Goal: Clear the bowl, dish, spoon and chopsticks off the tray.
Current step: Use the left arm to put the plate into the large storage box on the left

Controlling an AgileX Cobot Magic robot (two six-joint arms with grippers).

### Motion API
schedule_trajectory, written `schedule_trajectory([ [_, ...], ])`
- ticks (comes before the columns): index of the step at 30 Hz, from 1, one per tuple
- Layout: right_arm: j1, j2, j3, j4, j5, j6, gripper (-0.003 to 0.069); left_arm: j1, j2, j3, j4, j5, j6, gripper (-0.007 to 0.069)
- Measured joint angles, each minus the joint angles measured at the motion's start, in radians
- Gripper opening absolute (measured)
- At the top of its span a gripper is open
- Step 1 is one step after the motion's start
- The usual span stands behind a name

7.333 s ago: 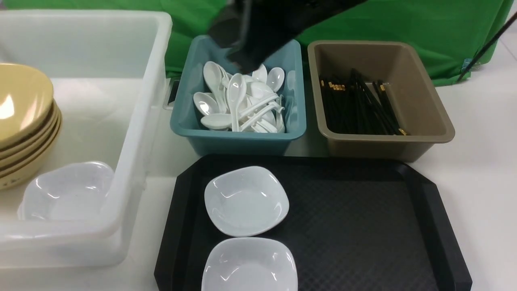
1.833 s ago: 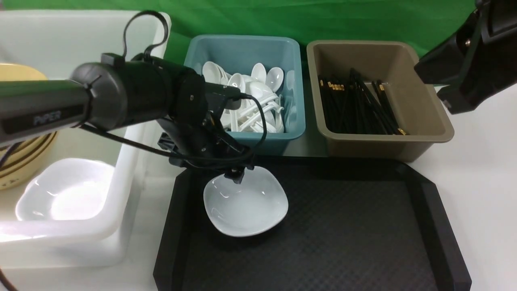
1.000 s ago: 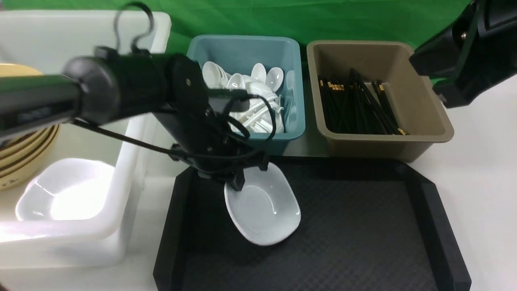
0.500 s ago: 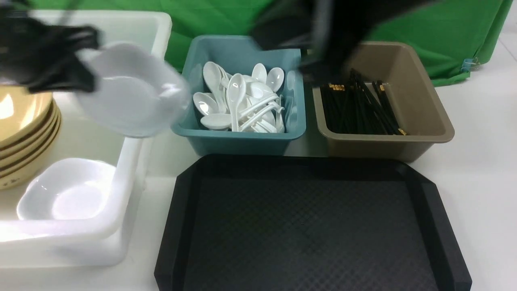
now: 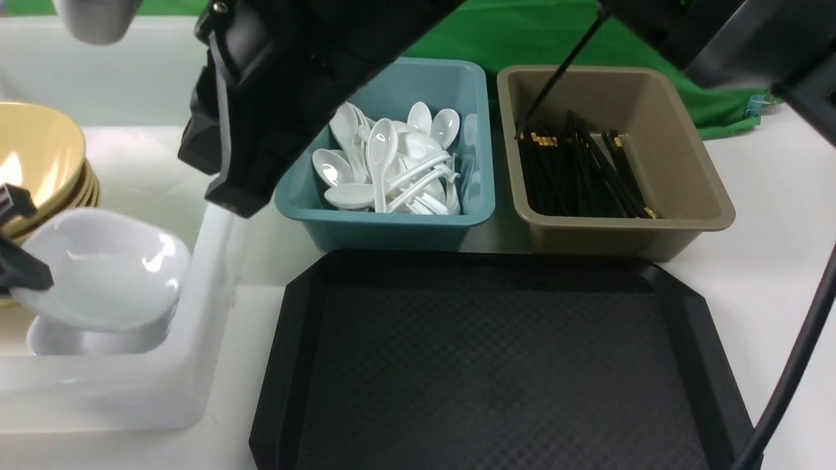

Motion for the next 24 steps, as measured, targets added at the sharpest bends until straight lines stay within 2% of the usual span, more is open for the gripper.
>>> schedule_trajectory([
  [1, 0.001, 0.0, 0.0, 0.0, 0.0, 0.0, 0.004, 0.0, 0.011, 0.001, 0.0, -0.002, 0.01, 0.0076],
  [6, 0.002, 0.0, -0.004, 0.0, 0.006, 0.002, 0.0041, 0.0, 0.038, -0.002, 0.006, 0.02, 0.03, 0.0304],
  [7, 0.002, 0.0, -0.005, 0.0, 0.007, 0.002, 0.0041, 0.0, 0.038, -0.006, 0.009, 0.025, 0.03, 0.0314],
  [8, 0.0, -0.003, -0.006, -0.001, 0.008, 0.005, 0.0043, 0.0, 0.038, -0.025, 0.037, 0.077, 0.031, 0.0387],
  [9, -0.004, -0.009, -0.006, -0.002, 0.008, 0.012, 0.0045, 0.0, 0.033, -0.045, 0.067, 0.113, 0.028, 0.0426],
  [13, -0.048, -0.058, -0.01, -0.004, 0.02, 0.054, 0.005, -0.001, -0.017, -0.146, 0.172, 0.226, -0.042, 0.0496],
  [15, -0.073, -0.088, -0.011, -0.007, 0.034, 0.069, 0.005, -0.014, -0.064, -0.185, 0.19, 0.244, -0.054, 0.0486],
  [18, -0.125, -0.136, -0.013, -0.032, 0.056, 0.114, 0.0048, -0.066, -0.136, -0.211, 0.194, 0.269, -0.049, 0.042],
  [20, -0.177, -0.189, -0.01, -0.077, 0.063, 0.178, 0.0031, -0.135, -0.192, -0.213, 0.194, 0.296, -0.027, 0.0326],
  [21, -0.229, -0.258, 0.001, -0.134, 0.065, 0.233, 0.0011, -0.237, -0.255, -0.214, 0.194, 0.303, 0.008, 0.0184],
  [22, -0.233, -0.274, 0.006, -0.14, 0.065, 0.238, 0.001, -0.248, -0.262, -0.214, 0.194, 0.302, 0.013, 0.0169],
  [24, -0.274, -0.362, 0.039, -0.216, 0.064, 0.279, 0.0008, -0.366, -0.336, -0.212, 0.193, 0.26, 0.065, 0.0056],
])
